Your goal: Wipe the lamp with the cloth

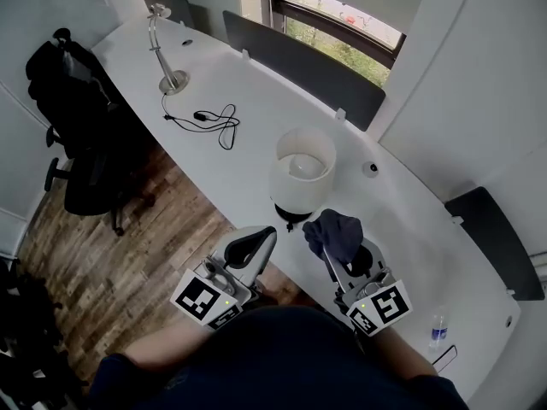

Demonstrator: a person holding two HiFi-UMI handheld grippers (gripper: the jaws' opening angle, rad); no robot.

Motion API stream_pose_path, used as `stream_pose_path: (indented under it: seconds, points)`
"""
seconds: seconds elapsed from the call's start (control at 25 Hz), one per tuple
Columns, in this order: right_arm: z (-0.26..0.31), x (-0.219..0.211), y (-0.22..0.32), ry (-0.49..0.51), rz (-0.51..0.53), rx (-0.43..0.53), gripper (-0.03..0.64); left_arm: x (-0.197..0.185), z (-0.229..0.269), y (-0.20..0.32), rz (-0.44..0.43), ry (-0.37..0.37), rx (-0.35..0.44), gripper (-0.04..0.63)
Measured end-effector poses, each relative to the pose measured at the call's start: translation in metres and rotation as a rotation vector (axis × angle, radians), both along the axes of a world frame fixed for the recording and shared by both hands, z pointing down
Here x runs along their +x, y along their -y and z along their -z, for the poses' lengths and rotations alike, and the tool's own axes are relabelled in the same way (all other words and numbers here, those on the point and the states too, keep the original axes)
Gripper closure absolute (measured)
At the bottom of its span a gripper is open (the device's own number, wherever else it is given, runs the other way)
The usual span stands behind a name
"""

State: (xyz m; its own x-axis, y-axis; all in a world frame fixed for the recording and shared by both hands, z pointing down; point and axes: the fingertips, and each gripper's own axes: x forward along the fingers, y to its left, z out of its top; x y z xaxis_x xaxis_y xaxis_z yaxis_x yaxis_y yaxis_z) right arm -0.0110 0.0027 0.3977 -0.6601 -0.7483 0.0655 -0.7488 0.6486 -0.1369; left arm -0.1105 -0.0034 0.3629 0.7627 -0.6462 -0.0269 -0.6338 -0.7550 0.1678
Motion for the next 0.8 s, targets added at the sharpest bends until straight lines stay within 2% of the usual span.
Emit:
stream_pose_path:
  seconds: [0.16, 0.32, 0.52, 0.8]
  points:
    - [0.006, -0.002, 0.009, -0.014, -0.052, 0.004, 0.492, -0.006, -0.002, 0.02, -0.044, 0.001, 0.001, 0.589]
    - [0.003, 0.009, 0.018, -0.025, -0.075, -0.001, 0.492, -0.001, -0.009, 0.038, -0.04, 0.012, -0.013, 0.589]
    - [0.0, 0.026, 0.035, -0.012, -0.057, 0.001, 0.492, 0.006, -0.014, 0.059, 0.024, 0.039, -0.012, 0.589]
    - [0.024, 0.042, 0.066, 0.0, 0.003, 0.074, 0.492, 0.001, -0.007, 0.081, 0.122, 0.073, -0.006, 0.589]
